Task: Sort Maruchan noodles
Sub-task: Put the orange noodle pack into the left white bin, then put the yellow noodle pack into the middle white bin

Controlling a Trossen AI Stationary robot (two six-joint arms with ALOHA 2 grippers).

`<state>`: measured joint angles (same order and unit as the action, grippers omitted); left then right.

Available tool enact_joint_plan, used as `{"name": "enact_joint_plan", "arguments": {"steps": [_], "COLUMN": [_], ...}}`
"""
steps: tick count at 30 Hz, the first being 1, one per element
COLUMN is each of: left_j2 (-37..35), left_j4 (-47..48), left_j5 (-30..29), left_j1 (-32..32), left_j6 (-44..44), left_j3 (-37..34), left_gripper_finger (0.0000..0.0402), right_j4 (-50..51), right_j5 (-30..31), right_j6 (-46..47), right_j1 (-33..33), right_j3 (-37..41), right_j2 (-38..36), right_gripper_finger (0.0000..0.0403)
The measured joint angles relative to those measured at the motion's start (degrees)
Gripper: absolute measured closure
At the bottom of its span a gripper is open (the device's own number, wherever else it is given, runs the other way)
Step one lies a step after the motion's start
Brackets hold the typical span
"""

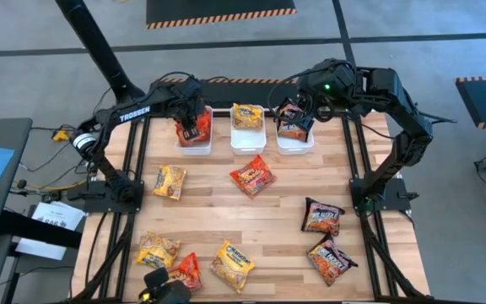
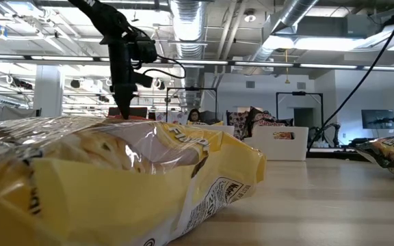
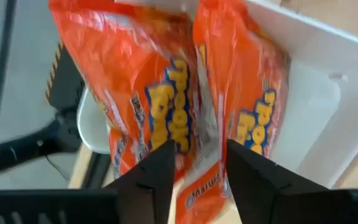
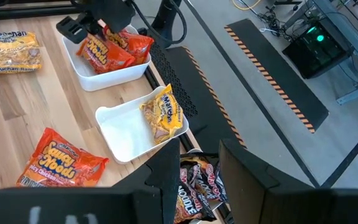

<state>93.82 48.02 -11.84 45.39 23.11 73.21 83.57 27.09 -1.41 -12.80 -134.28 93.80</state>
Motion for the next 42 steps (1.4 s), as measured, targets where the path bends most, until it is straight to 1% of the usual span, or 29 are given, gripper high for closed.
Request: {"name": "enact_joint_plan", "arguments": {"steps": [4,8,10,12,17,22,24,27,29,31,33,38,40,42], "left_j2": [0.00,-0.02,-0.03,-0.07,-0.13,-1.19,-1.81,-3.44,-4.90,-6.58,-8.74,-14.41,-16.77,-19.07], "left_j4": [4.11,8.90,11.55,13.86,18.23,18.02,18.28,18.30,18.31,18.48,18.50,18.50,18.27,18.23], "left_j5": [0.67,3.21,5.66,9.23,21.25,32.66,36.15,39.72,40.00,39.94,39.90,39.47,38.49,36.01], "left_j1": [-0.02,-0.02,-0.02,-0.02,-0.41,-2.92,-4.52,-6.72,-8.12,-9.48,-11.03,-15.57,-17.66,-19.58], "left_j6": [-1.54,-4.44,-6.32,-9.14,-14.93,-15.81,-15.10,-14.53,-14.79,-15.52,-16.67,-20.46,-22.17,-24.36], "left_j3": [2.78,6.94,9.28,11.40,15.41,15.69,15.69,15.69,15.69,15.67,15.67,15.67,15.67,15.67], "left_gripper_finger": [0.0269,0.0269,0.0269,0.0269,0.0269,0.0269,0.0269,0.0269,0.0269,0.0269,0.0269,0.0269,0.0269,0.0269], "right_j4": [0.00,0.04,0.17,0.17,0.26,0.35,0.38,1.36,3.92,6.95,6.10,6.60,6.40,6.06], "right_j5": [-0.02,-0.11,-0.49,-1.81,-7.33,-8.32,-8.81,-12.20,-15.33,-17.05,-17.85,-23.09,-24.23,-25.52], "right_j6": [-0.07,-0.07,-0.04,-0.03,1.56,5.36,8.17,12.21,14.72,17.16,19.26,20.04,20.00,20.01], "right_j1": [0.00,0.00,0.00,0.00,0.20,1.79,2.62,3.49,3.89,4.48,5.54,8.08,9.22,10.44], "right_j3": [0.00,0.00,0.00,0.00,-0.02,-0.02,-0.02,-0.02,-0.02,0.14,2.07,7.45,10.11,13.05], "right_j2": [0.00,0.00,0.00,0.00,0.33,0.28,0.30,0.28,0.28,0.27,0.05,-0.53,-0.46,-0.33], "right_gripper_finger": [0.0266,0.0266,0.0266,0.0265,0.0248,0.0204,0.0184,0.0160,0.0153,0.0151,0.0151,0.0153,0.0153,0.0154]}}
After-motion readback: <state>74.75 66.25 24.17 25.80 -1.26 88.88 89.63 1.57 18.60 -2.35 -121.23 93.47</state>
